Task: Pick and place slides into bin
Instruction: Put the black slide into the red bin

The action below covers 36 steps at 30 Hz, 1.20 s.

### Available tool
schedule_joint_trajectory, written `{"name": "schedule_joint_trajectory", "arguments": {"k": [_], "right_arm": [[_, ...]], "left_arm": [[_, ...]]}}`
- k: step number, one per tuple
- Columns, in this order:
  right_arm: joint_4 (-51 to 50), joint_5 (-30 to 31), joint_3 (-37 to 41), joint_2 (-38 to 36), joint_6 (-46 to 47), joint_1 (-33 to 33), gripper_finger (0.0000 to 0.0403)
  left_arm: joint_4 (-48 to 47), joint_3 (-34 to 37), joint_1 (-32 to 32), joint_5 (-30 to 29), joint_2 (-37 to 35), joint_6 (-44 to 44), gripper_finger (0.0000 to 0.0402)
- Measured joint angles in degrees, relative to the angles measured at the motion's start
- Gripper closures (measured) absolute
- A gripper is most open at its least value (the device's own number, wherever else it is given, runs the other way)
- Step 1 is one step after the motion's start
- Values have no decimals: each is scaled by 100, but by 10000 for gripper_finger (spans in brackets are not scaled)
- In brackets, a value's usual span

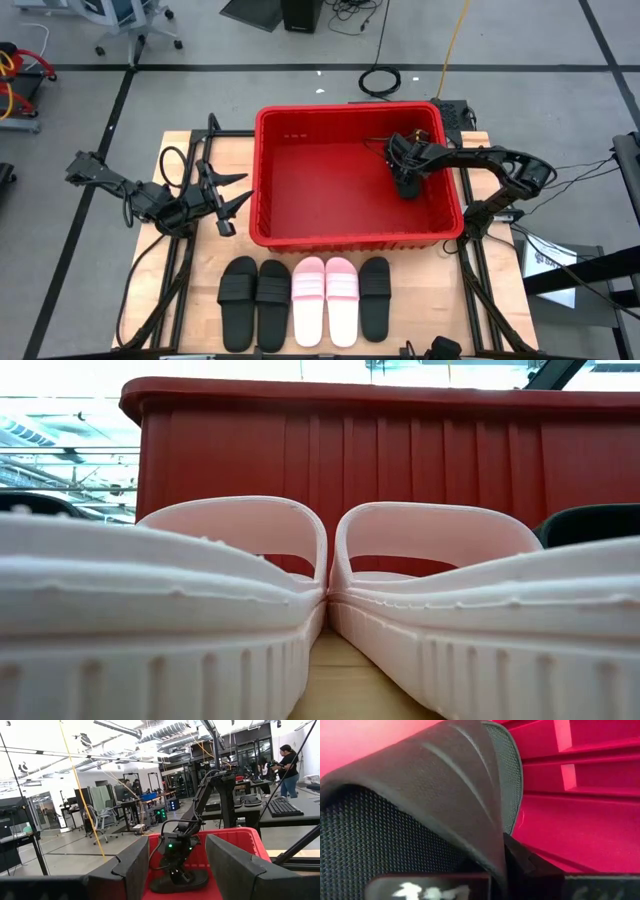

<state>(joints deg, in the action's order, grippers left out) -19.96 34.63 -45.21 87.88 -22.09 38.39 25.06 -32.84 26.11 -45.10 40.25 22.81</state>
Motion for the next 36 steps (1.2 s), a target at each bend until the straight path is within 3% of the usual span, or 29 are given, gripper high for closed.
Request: {"name": "schedule_joint_trajectory", "arguments": {"k": [7, 22, 36], "right_arm": [[1, 4, 2, -2, -51, 0, 369], [-12, 142, 9, -54, -364, -59, 227], [-281, 107, 9, -862, -403, -68, 198]], "left_arm": [[0, 0, 0, 0, -1, -3, 199], [-4, 0, 0, 0, -2, -15, 199], [-7, 0, 0, -1, -1, -11, 199]]}}
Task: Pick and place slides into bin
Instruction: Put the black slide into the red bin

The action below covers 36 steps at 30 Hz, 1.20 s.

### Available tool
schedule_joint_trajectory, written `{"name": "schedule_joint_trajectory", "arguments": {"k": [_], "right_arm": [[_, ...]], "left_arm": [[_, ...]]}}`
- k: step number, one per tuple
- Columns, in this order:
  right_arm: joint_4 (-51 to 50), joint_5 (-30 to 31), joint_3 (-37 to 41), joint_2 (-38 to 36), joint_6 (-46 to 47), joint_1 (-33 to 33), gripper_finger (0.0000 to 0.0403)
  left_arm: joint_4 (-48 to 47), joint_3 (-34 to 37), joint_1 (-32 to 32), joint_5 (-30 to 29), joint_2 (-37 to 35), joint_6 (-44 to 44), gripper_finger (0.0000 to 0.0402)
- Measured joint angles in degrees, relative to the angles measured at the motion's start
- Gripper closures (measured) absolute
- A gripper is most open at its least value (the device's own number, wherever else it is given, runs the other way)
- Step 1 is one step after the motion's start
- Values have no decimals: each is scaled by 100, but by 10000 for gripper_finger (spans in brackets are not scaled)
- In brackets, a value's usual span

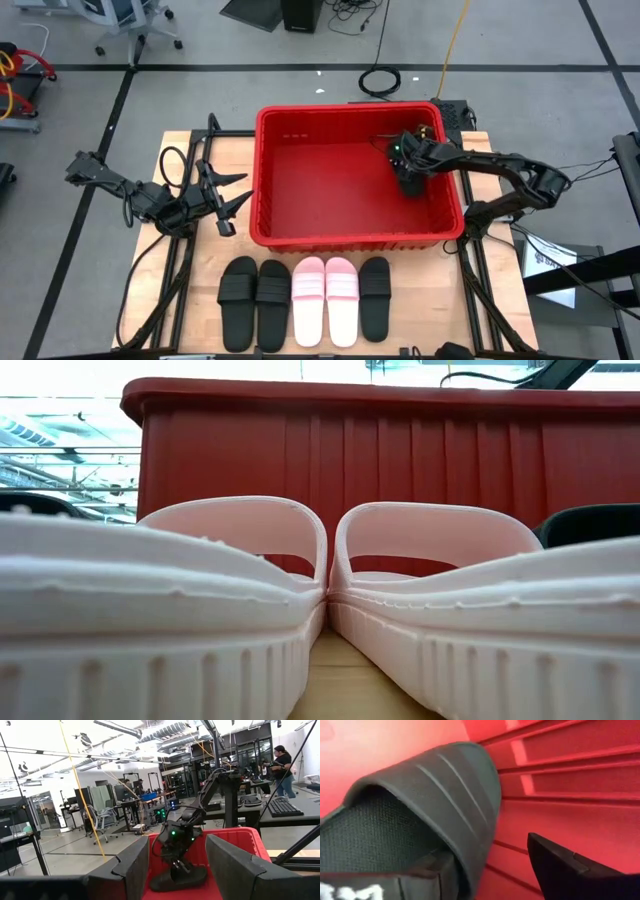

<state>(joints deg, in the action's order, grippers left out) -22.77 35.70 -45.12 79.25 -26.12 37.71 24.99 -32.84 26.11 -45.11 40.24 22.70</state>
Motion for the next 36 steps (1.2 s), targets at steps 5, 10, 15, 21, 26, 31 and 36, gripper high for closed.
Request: {"name": "schedule_joint_trajectory", "arguments": {"k": [5, 10, 15, 21, 26, 31, 36], "right_arm": [[-25, 23, 0, -169, 34, -33, 201], [-166, 0, 0, -207, 47, -130, 200], [-282, -281, 0, -207, 191, -155, 203], [-196, -297, -2, -207, 295, -131, 211], [-459, -617, -2, -207, 382, -131, 216], [-696, -730, -13, -207, 498, -135, 216], [-835, -993, -13, -207, 547, -129, 220]], "left_arm": [[-2, 0, 0, 1, -1, 2, 199], [-2, 0, 0, 1, 1, -29, 199], [0, 0, 0, 1, 1, -31, 199], [0, 0, 0, 1, 0, -35, 199], [1, 0, 0, 1, 1, -63, 199], [1, 0, 1, 1, 1, -70, 199], [0, 0, 0, 1, -1, -70, 199]]}}
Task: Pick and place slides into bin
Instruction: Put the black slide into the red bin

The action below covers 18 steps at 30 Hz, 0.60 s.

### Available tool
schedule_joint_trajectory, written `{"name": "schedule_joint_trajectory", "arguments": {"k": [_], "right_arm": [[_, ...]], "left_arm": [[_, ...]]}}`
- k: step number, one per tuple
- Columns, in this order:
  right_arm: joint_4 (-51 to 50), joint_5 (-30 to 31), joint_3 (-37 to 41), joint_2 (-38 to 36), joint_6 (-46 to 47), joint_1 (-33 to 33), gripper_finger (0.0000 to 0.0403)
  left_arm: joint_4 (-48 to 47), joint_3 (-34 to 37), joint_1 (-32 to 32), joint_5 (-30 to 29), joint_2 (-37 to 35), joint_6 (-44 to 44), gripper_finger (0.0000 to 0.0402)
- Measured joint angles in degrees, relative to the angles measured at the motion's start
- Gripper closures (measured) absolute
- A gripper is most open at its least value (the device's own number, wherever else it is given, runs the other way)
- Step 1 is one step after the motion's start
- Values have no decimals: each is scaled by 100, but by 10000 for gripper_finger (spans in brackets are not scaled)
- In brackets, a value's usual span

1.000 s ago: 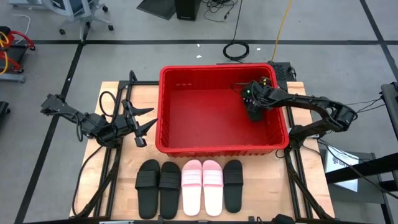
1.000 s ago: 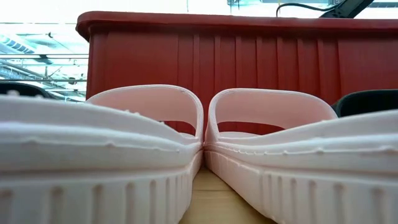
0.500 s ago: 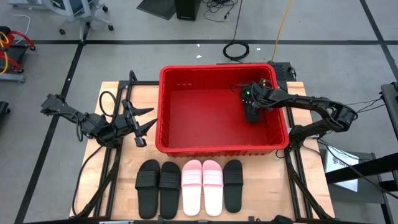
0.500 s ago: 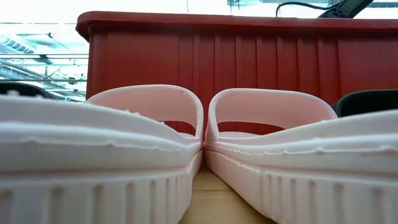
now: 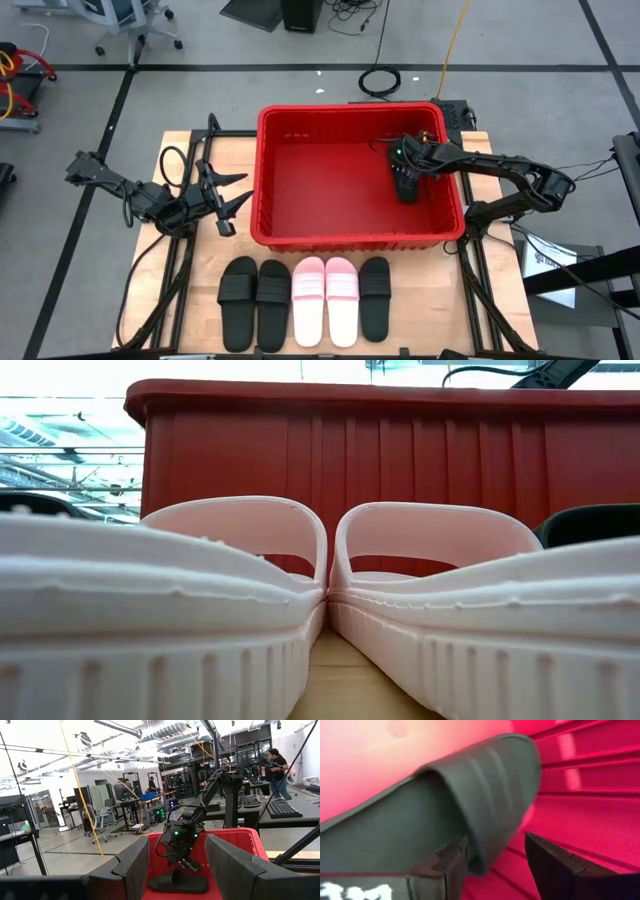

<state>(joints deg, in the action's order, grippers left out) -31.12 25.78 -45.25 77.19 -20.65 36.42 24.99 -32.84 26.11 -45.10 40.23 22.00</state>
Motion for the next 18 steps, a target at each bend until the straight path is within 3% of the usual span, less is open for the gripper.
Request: {"name": "schedule_joint_trajectory", "arguments": {"k": [4, 18], "right_arm": [[-112, -493, 2, 0, 74, 0, 220], [-234, -681, 2, -704, 198, -274, 224]], "left_arm": [[-23, 0, 0, 0, 1, 0, 199], [-85, 0, 0, 0, 1, 14, 199]]}}
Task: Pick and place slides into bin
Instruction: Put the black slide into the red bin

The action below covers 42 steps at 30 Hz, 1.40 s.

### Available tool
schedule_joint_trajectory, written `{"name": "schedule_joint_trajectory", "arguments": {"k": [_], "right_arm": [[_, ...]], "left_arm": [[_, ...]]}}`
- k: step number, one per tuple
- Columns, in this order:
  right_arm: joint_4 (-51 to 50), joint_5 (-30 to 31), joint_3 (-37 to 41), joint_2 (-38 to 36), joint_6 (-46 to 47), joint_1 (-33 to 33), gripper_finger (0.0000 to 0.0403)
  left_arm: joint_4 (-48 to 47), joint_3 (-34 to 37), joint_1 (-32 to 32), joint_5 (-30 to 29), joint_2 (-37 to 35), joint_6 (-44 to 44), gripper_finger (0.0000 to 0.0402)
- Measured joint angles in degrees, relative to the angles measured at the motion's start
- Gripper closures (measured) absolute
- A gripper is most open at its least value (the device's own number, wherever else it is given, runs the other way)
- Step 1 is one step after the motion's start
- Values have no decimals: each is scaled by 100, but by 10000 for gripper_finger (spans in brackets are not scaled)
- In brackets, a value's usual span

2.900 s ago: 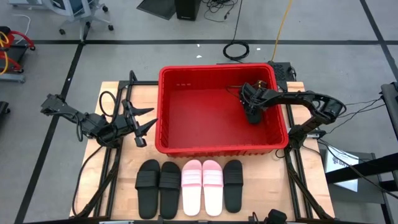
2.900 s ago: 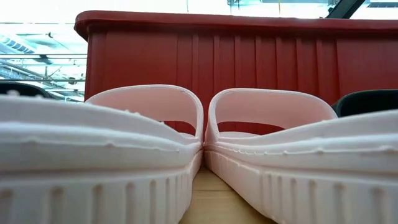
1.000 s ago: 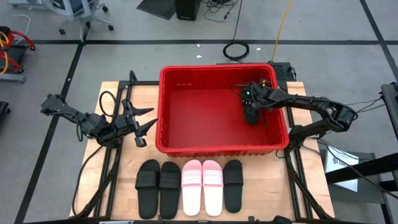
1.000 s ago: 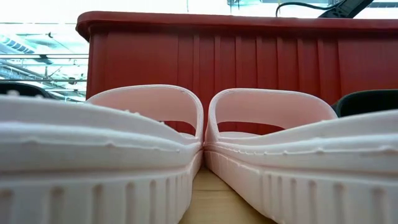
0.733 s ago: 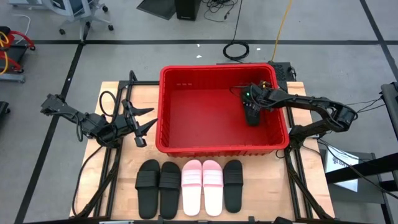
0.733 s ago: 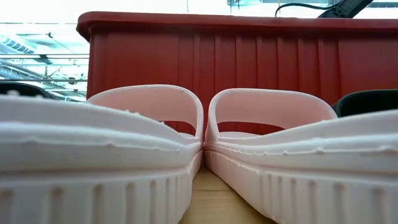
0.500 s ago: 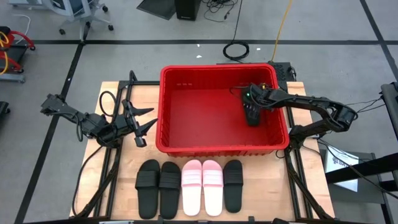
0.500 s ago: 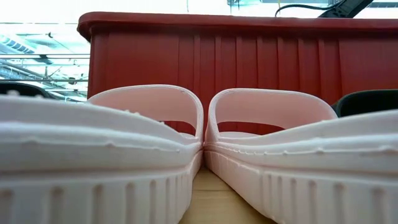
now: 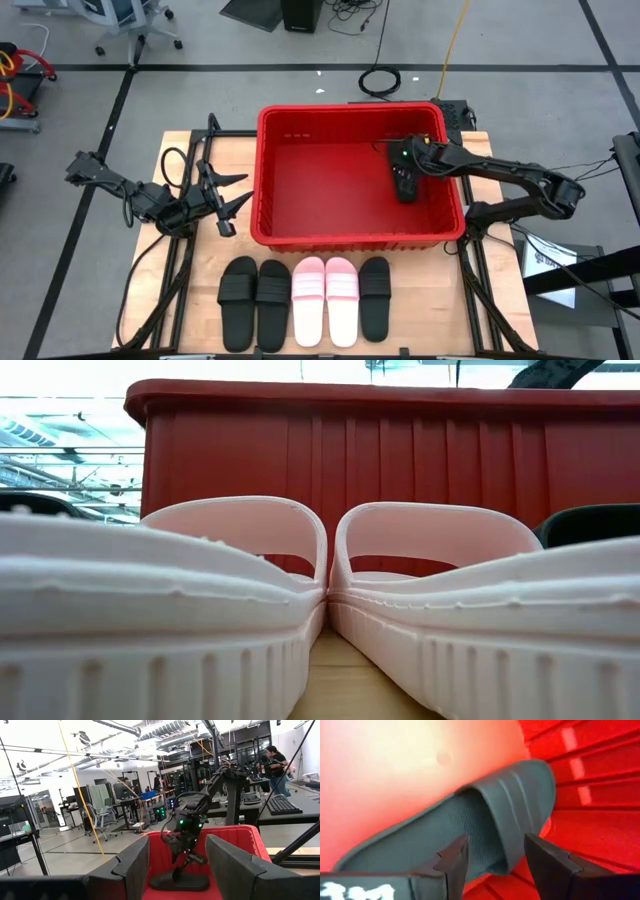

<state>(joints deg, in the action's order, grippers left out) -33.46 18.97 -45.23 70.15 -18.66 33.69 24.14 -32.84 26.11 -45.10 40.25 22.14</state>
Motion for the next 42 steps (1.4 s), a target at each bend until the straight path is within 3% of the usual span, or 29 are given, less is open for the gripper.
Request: {"name": "schedule_joint_trajectory", "arguments": {"k": [9, 16, 26, 34, 42], "right_arm": [[288, -959, 0, -1153, 389, -407, 221], [1195, -1436, 0, -2045, 612, -843, 220], [2964, -3216, 0, -2661, 1230, -1502, 220], [4650, -4617, 0, -2702, 1937, -2282, 220], [5741, -4909, -1, -2484, 2013, -3732, 220]], "left_arm": [[-4, 0, 1, 0, 0, 25, 199], [-12, 0, 0, 0, 0, 48, 199], [-35, 0, 0, 42, 0, 26, 199], [-2, 0, 0, 955, -2, -174, 199], [72, 0, 64, 1661, -2, -318, 199]]}}
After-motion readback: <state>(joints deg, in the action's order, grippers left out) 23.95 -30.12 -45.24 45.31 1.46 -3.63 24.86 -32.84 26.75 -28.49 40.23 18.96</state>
